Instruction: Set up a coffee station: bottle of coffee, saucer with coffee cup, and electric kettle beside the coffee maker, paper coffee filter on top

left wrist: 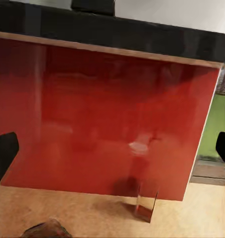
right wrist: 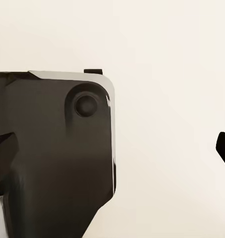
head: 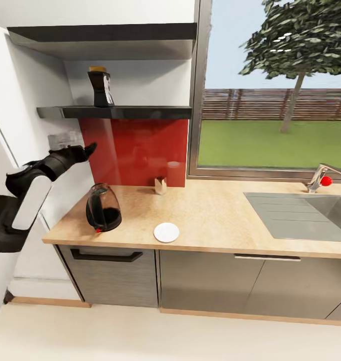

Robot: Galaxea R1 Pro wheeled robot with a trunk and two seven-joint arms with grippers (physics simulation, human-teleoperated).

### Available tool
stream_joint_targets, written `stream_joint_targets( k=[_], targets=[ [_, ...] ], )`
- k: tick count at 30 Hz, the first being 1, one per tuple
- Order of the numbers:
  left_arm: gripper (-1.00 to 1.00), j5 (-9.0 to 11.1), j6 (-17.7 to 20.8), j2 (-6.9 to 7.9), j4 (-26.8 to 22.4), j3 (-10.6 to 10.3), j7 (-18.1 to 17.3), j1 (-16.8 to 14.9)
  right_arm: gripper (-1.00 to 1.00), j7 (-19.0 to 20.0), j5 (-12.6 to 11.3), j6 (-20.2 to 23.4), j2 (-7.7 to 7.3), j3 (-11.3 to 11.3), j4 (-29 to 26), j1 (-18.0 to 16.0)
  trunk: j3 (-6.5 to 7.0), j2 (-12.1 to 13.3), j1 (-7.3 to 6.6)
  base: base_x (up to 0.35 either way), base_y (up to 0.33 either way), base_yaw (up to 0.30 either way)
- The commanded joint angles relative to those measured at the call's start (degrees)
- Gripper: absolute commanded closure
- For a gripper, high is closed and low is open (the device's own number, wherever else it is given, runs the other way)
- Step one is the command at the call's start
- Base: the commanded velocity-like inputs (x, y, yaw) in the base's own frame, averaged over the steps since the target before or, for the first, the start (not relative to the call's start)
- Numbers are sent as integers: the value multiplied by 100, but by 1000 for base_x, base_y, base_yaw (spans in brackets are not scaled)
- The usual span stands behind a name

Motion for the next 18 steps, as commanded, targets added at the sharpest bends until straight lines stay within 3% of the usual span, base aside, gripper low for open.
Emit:
stream_joint_targets(
  k=[1, 3, 6, 7, 8, 12, 14, 15, 18],
  targets=[
    [-100, 60, 198, -53, 17, -21, 62, -315, -100, -14, -5, -16, 0, 5, 2, -3, -15, -12, 4, 0, 0, 0],
    [-100, 58, 498, -255, 108, -31, 130, -875, -100, -13, -5, -16, 0, 5, 2, -3, -15, -12, 4, 0, 0, 0],
    [-100, 52, 944, -626, 354, -48, 510, -1667, -100, -14, -5, -16, 0, 4, 3, -3, -15, -12, 4, 0, 0, 0],
    [-100, 54, 1053, -735, 522, -62, 646, -1914, -100, -14, -5, -16, 0, 3, 3, -3, -15, -12, 4, 0, 0, 0],
    [-100, 52, 1171, -901, 945, -146, 823, -2393, -100, -15, -5, -16, 0, 4, 4, -3, -15, -12, 4, 0, 0, 0],
    [-100, -120, 1200, -1041, 1870, -476, 949, -3283, -100, -15, -5, -16, 0, 5, 1, -3, -15, -12, 4, 0, 0, 0],
    [-100, -322, 1180, -1129, 2465, -606, 972, -3736, -100, -15, 0, -16, 2, 9, 0, -3, -15, -12, 4, 0, 0, 0],
    [-100, -741, 1093, -1315, 3184, -660, 978, -4118, -100, -15, 8, -16, 35, 13, 2, -3, -15, -12, 4, 0, 0, 0],
    [-100, -1076, 858, -1388, 3381, -667, 963, -4174, -100, -15, 17, -16, 41, 15, 3, -3, -15, -12, 4, 0, 0, 0]
  ],
)
